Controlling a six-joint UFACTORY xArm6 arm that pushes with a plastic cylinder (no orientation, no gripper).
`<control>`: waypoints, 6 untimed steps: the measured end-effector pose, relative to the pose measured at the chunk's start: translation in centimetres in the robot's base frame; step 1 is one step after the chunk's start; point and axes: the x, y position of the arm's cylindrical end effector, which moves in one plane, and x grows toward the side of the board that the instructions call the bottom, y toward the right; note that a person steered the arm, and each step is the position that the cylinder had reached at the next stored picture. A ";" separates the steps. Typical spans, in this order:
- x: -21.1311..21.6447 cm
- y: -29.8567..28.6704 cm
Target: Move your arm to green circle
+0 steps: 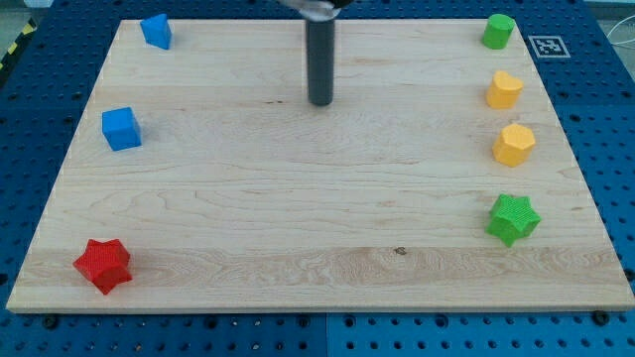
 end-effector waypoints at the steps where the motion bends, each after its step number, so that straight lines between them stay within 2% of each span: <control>1: -3.5 4.1; 2: -10.4 6.4; 3: -14.8 9.1; 6: -14.8 20.7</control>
